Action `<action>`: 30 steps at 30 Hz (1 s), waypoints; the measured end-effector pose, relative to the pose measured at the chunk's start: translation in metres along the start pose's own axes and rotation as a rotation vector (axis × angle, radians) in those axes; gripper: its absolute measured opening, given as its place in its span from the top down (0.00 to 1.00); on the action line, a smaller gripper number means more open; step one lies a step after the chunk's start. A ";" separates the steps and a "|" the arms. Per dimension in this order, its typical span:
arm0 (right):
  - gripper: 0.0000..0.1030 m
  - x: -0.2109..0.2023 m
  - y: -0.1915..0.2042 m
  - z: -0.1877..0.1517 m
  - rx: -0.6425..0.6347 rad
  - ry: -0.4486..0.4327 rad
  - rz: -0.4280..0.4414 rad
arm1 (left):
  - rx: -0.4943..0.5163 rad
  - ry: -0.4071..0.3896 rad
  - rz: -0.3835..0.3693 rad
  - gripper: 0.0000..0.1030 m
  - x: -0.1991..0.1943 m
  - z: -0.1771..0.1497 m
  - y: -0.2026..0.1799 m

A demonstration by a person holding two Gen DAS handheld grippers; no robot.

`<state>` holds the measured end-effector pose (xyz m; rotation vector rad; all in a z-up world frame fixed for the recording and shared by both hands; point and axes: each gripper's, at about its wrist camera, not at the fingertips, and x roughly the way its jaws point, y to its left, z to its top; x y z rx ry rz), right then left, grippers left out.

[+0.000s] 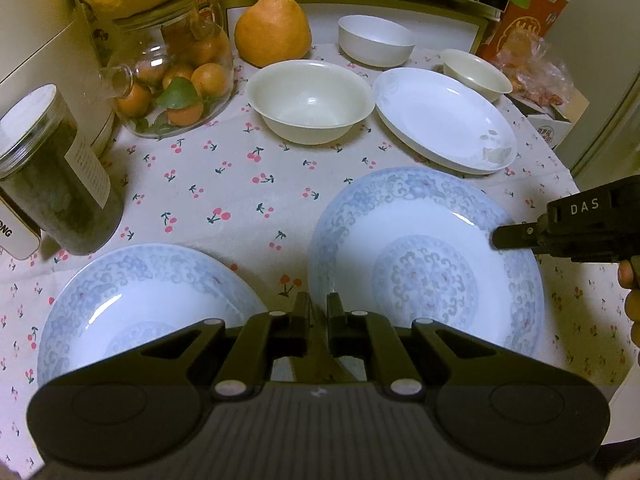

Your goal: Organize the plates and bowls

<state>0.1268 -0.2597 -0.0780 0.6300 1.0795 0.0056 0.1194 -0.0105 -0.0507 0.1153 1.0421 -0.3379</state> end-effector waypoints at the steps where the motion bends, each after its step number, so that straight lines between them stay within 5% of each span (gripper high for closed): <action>1: 0.88 0.000 0.001 0.000 -0.001 0.001 -0.001 | -0.001 0.000 0.000 0.93 0.000 0.000 0.000; 16: 0.85 -0.006 0.002 0.001 -0.004 0.031 -0.009 | -0.039 -0.002 -0.014 0.88 -0.005 0.003 0.004; 21: 0.74 -0.015 0.007 0.000 -0.024 0.028 0.007 | -0.066 -0.013 -0.015 0.81 -0.009 0.004 0.009; 26: 0.50 -0.027 0.011 0.001 -0.027 -0.008 0.021 | -0.087 -0.035 -0.038 0.75 -0.018 0.004 0.012; 30: 0.36 -0.036 0.013 0.003 -0.032 -0.038 0.038 | -0.088 -0.059 -0.054 0.57 -0.028 0.003 0.015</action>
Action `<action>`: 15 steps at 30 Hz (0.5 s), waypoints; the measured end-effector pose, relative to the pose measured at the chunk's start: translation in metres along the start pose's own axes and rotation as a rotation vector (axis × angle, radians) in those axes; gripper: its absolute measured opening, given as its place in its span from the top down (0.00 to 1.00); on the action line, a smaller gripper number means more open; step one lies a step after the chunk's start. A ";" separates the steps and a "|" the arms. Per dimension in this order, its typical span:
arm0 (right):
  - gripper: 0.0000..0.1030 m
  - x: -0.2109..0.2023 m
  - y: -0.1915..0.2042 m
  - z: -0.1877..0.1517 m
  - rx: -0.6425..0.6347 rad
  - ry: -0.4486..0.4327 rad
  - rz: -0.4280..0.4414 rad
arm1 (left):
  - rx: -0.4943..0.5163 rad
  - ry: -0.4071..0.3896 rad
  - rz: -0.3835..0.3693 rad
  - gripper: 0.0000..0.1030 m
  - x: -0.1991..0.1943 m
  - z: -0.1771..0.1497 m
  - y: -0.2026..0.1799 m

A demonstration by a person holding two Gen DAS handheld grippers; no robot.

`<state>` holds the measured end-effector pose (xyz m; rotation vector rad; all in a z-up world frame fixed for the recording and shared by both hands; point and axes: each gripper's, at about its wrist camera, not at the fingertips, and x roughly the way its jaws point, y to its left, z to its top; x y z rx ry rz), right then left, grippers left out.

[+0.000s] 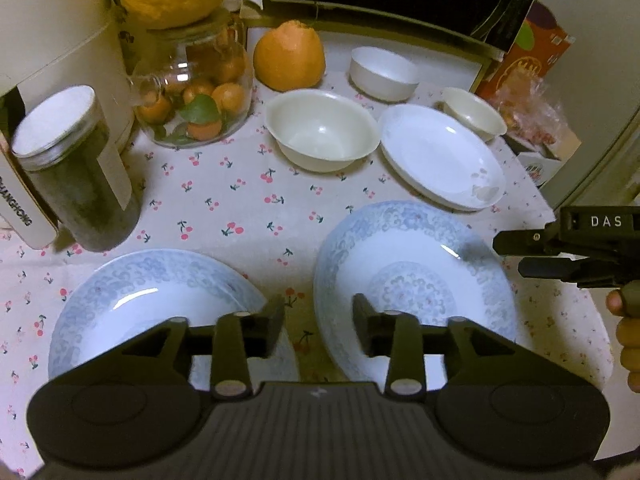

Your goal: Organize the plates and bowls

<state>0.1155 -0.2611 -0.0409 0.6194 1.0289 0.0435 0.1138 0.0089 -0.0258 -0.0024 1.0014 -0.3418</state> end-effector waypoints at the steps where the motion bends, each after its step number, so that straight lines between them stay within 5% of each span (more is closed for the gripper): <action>1: 0.31 -0.002 0.001 0.000 -0.001 -0.007 0.004 | 0.000 -0.008 -0.001 0.45 -0.004 0.000 0.001; 3: 0.25 -0.005 0.004 0.000 -0.006 -0.017 0.015 | 0.002 -0.030 0.010 0.26 -0.010 -0.001 0.004; 7: 0.15 -0.009 0.013 -0.003 -0.031 -0.031 0.052 | 0.017 -0.055 0.035 0.04 -0.021 -0.003 0.012; 15: 0.12 -0.006 0.041 -0.022 -0.113 -0.037 0.087 | 0.026 -0.066 0.139 0.00 -0.031 -0.015 0.043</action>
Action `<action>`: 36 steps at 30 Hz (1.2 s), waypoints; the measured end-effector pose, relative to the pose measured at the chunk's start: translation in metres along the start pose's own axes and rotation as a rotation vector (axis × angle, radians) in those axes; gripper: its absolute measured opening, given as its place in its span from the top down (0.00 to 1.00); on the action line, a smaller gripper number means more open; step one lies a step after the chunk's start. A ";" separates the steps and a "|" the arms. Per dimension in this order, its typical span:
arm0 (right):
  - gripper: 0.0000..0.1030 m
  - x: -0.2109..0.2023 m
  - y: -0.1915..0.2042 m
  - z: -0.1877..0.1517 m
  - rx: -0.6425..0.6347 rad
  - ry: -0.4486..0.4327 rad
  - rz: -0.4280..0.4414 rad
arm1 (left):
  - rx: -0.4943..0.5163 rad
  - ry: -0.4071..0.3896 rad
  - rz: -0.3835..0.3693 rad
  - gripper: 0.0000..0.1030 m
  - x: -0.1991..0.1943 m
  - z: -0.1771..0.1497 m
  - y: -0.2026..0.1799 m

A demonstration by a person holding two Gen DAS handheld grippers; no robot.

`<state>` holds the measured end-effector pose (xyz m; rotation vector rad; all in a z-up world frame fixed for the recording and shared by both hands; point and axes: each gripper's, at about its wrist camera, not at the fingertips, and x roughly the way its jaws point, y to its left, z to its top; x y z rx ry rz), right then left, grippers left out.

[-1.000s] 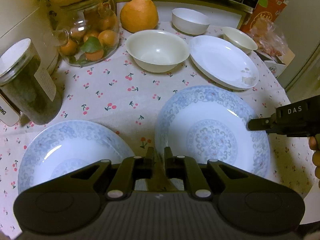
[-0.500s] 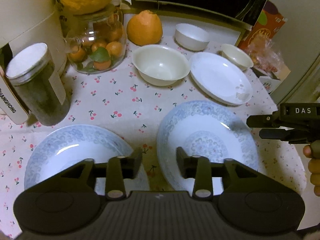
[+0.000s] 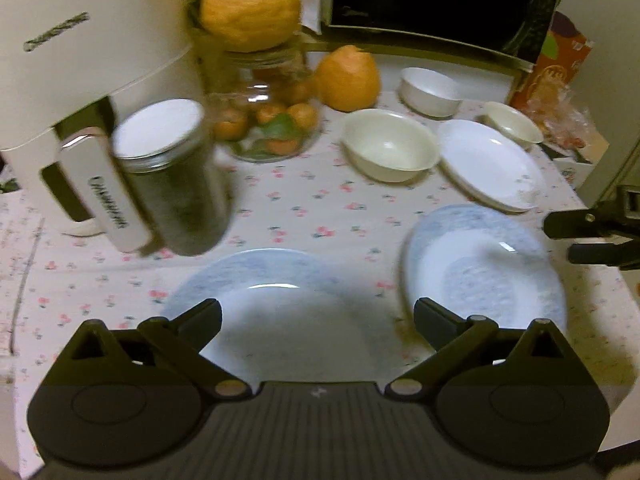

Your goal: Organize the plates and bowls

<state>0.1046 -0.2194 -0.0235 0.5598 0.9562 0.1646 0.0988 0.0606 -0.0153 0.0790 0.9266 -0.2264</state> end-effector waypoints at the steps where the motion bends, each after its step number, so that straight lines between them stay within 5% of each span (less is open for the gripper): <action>1: 0.12 0.001 0.005 -0.003 -0.013 0.006 0.010 | -0.001 -0.004 0.009 0.00 -0.001 -0.002 0.005; 10: 0.12 0.008 0.050 -0.039 -0.114 0.039 0.119 | -0.040 -0.039 0.037 0.00 -0.002 -0.020 0.049; 23: 0.11 0.016 0.080 -0.083 -0.082 0.148 0.296 | -0.052 -0.077 -0.095 0.03 0.004 -0.044 0.083; 30: 0.11 0.039 0.084 -0.103 -0.017 0.226 0.301 | -0.081 -0.045 -0.114 0.18 0.014 -0.048 0.091; 36: 0.12 0.051 0.092 -0.108 -0.026 0.206 0.264 | -0.137 -0.040 -0.124 0.30 0.018 -0.049 0.102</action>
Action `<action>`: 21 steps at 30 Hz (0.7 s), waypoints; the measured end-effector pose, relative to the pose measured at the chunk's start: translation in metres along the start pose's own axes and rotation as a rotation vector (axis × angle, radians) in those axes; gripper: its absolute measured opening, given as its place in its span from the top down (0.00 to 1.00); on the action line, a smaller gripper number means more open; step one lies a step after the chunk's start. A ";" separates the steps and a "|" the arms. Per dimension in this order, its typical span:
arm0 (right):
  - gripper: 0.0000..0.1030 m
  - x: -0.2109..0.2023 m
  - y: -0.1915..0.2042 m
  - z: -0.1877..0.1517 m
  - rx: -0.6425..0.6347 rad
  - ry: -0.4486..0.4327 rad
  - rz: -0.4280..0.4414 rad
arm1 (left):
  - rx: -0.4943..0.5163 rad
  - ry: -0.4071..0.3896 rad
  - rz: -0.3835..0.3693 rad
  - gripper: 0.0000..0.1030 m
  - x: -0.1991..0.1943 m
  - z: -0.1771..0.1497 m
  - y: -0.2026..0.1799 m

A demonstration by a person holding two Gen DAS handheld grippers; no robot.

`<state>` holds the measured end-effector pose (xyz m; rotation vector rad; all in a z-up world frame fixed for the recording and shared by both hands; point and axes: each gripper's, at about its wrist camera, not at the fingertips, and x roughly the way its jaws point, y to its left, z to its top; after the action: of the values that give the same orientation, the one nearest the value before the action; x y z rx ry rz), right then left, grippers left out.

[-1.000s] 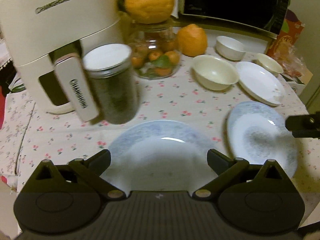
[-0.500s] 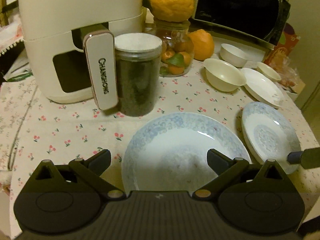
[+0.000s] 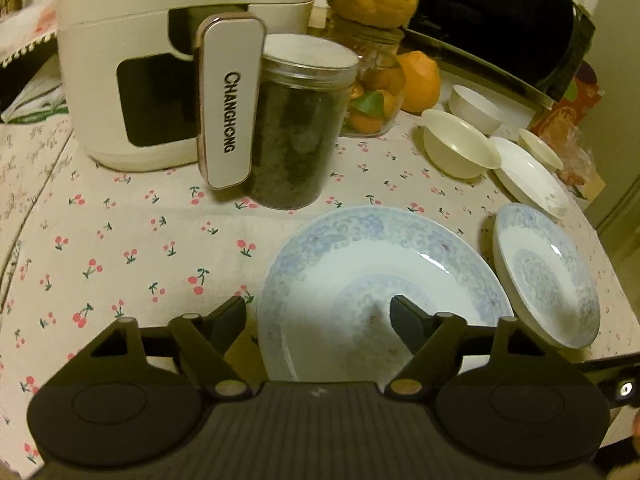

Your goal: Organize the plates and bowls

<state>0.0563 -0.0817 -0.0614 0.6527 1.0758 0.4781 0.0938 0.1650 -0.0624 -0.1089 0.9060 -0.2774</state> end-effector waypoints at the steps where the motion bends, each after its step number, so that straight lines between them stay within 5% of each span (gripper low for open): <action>1: 0.12 0.002 0.000 0.000 0.003 -0.005 -0.008 | -0.007 0.002 -0.003 0.33 0.001 0.000 0.001; 12: 0.13 0.018 -0.001 0.001 0.012 -0.043 -0.062 | -0.031 0.018 -0.001 0.59 0.009 0.001 0.008; 21: 0.33 0.025 0.005 0.002 -0.008 -0.079 -0.100 | -0.053 0.012 0.019 0.69 0.011 0.001 0.012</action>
<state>0.0676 -0.0625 -0.0736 0.6026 1.0264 0.3678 0.1033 0.1730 -0.0724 -0.1474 0.9256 -0.2365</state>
